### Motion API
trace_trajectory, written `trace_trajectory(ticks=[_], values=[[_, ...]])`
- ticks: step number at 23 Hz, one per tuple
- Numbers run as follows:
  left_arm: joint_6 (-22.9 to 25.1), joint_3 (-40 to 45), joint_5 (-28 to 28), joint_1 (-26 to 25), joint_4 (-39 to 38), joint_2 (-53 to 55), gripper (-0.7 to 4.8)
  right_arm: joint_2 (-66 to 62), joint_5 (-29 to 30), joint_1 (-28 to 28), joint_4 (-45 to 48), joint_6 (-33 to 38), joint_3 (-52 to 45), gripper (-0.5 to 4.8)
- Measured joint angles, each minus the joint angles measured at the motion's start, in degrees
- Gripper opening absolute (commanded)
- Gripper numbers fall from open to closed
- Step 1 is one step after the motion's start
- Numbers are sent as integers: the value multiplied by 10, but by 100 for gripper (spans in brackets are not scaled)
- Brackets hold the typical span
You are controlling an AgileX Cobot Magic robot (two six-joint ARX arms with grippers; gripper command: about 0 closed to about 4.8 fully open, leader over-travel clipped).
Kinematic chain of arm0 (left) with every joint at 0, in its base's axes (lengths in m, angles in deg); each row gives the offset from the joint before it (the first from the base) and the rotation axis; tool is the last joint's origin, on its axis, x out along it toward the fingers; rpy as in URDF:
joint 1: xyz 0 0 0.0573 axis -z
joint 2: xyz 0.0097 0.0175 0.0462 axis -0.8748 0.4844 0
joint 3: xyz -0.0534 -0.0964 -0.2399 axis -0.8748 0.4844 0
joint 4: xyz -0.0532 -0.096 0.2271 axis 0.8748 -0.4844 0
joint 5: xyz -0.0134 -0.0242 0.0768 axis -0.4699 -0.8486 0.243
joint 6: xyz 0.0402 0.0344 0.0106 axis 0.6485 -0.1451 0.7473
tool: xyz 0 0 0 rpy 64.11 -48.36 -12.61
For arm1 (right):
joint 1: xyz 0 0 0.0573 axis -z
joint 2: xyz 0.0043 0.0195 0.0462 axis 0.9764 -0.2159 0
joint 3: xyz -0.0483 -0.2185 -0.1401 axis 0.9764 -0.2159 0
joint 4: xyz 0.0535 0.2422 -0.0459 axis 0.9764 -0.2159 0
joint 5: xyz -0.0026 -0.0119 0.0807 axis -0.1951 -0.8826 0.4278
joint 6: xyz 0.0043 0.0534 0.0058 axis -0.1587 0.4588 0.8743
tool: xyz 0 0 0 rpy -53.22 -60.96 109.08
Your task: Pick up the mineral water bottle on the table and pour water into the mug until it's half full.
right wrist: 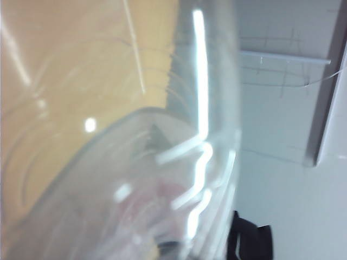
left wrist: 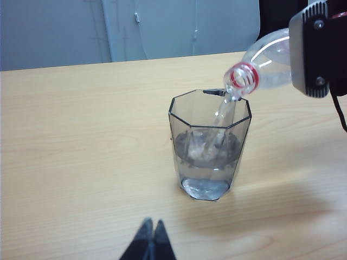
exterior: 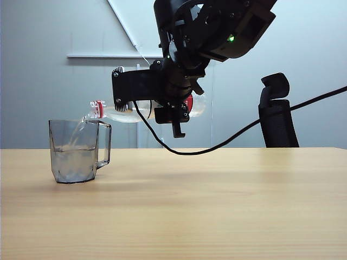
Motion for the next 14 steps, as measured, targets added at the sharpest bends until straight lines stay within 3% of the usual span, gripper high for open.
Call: trace_trajectory(ticks=[8,14], values=[[0,0,0,0,0,0,-2,0,-1,-9,0,83,0,237],[0,0,0,0,0,0,-2,7,-11,-14,-7,214,0,237]])
